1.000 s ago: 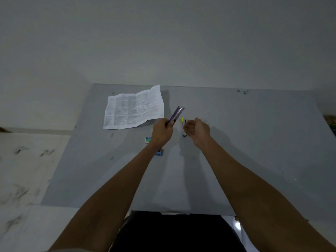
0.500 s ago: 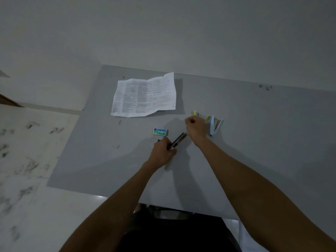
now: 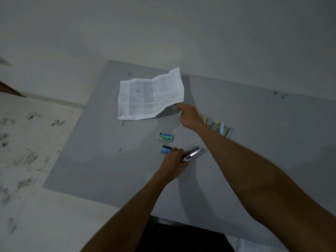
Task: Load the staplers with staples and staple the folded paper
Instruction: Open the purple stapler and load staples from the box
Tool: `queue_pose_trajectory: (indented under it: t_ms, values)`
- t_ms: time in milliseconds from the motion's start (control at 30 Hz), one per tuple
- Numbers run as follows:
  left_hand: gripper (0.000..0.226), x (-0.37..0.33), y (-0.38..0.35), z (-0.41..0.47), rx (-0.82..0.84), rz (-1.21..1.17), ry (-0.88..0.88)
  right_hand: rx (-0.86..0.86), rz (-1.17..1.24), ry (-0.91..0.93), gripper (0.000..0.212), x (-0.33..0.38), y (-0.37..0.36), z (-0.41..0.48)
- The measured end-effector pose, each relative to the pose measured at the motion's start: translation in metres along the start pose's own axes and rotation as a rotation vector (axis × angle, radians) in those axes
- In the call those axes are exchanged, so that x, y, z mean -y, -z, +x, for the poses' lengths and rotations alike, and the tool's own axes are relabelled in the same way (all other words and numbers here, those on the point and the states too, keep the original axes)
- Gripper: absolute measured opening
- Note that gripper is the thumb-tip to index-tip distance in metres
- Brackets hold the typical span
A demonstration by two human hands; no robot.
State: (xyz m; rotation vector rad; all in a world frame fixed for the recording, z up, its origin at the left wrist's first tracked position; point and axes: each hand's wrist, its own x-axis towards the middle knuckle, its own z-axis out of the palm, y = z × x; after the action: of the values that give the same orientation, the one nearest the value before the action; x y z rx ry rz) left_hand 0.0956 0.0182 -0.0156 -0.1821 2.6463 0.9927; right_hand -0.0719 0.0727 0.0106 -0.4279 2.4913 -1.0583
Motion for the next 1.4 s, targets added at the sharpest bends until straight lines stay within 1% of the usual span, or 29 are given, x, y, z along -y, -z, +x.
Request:
queue_pose_trajectory:
  t_ms: [233,400,467,600,667,767,833,900,1000,1067,1133,1267,1400]
  values:
    - [0.032,-0.009,0.0,0.003,0.019,0.058,0.027,0.04,-0.072,-0.005,0.055,-0.001,-0.005,0.023]
    - [0.035,-0.008,-0.002,0.004,0.017,0.091,0.024,0.123,-0.087,0.133,0.068,0.013,-0.019,0.038]
    - [0.036,-0.008,-0.002,0.005,0.012,0.123,0.011,0.154,-0.083,0.145,0.072,0.02,-0.022,0.042]
    - [0.041,-0.009,-0.003,0.007,0.009,0.161,0.015,0.221,-0.123,0.146,0.071,0.023,-0.031,0.043]
    - [0.038,-0.011,-0.004,0.009,0.003,0.183,0.014,0.273,-0.169,0.167,0.07,0.022,-0.037,0.037]
    - [0.028,-0.014,-0.004,0.011,-0.008,0.186,0.02,0.343,-0.259,0.171,0.067,0.018,-0.05,0.021]
    - [0.025,-0.014,-0.004,0.012,-0.015,0.175,0.014,0.307,-0.3,0.159,0.063,0.012,-0.056,0.011]
    - [0.026,-0.014,-0.004,0.012,-0.009,0.186,0.012,0.186,-0.314,0.16,0.055,0.005,-0.055,0.004]
    - [0.033,-0.012,-0.003,0.011,-0.007,0.216,0.015,-0.046,-0.383,0.127,0.042,-0.002,-0.041,0.009]
    - [0.036,-0.011,-0.002,0.01,-0.009,0.229,0.013,-0.121,-0.453,0.089,0.038,-0.006,-0.029,0.017]
    - [0.036,-0.009,-0.001,0.009,-0.013,0.227,0.017,-0.121,-0.503,0.066,0.037,-0.01,-0.019,0.026]
    - [0.038,-0.007,-0.002,0.009,-0.028,0.207,0.014,-0.059,-0.531,0.071,0.029,-0.024,-0.013,0.038]
    - [0.038,-0.007,-0.002,0.007,-0.028,0.197,0.005,-0.059,-0.592,0.114,0.026,-0.03,-0.02,0.028]
